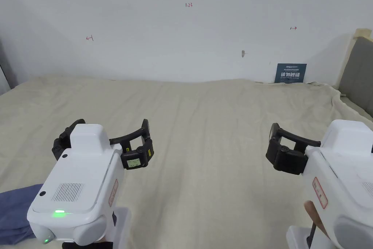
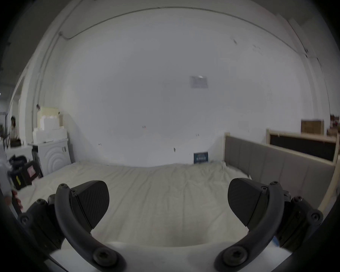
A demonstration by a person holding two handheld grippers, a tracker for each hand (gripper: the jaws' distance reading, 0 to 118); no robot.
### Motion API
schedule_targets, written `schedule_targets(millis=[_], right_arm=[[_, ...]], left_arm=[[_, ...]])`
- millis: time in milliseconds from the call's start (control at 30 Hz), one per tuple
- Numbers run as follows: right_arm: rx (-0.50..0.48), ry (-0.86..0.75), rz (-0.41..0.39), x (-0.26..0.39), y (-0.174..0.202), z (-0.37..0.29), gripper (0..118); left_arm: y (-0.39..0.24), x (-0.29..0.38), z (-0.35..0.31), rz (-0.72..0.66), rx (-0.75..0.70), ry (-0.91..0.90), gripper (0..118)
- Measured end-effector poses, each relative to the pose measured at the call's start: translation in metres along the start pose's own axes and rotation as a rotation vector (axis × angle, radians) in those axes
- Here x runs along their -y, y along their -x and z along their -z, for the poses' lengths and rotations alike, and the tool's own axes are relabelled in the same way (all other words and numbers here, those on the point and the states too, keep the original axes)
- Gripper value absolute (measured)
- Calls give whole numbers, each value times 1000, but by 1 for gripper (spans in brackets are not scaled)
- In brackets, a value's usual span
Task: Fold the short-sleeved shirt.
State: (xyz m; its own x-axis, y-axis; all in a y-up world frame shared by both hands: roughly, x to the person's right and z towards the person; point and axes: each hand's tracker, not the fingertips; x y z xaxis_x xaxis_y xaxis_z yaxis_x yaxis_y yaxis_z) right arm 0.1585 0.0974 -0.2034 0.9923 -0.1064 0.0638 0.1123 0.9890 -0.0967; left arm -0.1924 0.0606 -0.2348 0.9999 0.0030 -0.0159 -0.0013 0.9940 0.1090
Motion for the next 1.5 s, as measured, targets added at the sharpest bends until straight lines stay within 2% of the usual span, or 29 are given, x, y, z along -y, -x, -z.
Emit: schedule_targets(millis=[100,200,267,367,433,667,700,833,1000,1167,1333,1500], right_arm=[[43,147,91,-6,-2,4,118],[108,314,115,-11,-2,13,117],[117,373,131,-11,-4,17,117],[110,384,161,-6,-13,23,117],[150,390,187,-7,-11,21,116],[176,406,186,-12,-8,18,116],[144,362,174,-11,-7,15,116],[145,323,46,-11,2,14,116],[127,336,55,-17,2,11,116],[58,135,23,-14,-5,8,116],[2,-66,-44,-5,-5,2,116],[11,-76,-104,2,-3,5,118]], left_arm=[[1,-1,-1,-5,5,-2,118],[1,-2,-1,4,1,-5,118],[-1,-3,-2,20,-1,-6,118],[-2,-3,-2,27,1,-10,118],[-2,-3,-1,24,1,-6,118],[-3,-2,-1,29,1,-10,118],[-3,-3,-1,28,-1,-10,118],[-2,-3,0,21,-2,-10,118],[-1,-2,0,22,0,-8,118],[-1,-3,-1,26,-1,-13,118],[-1,-3,-1,22,-2,-18,118],[-1,-4,-1,26,0,-26,118]])
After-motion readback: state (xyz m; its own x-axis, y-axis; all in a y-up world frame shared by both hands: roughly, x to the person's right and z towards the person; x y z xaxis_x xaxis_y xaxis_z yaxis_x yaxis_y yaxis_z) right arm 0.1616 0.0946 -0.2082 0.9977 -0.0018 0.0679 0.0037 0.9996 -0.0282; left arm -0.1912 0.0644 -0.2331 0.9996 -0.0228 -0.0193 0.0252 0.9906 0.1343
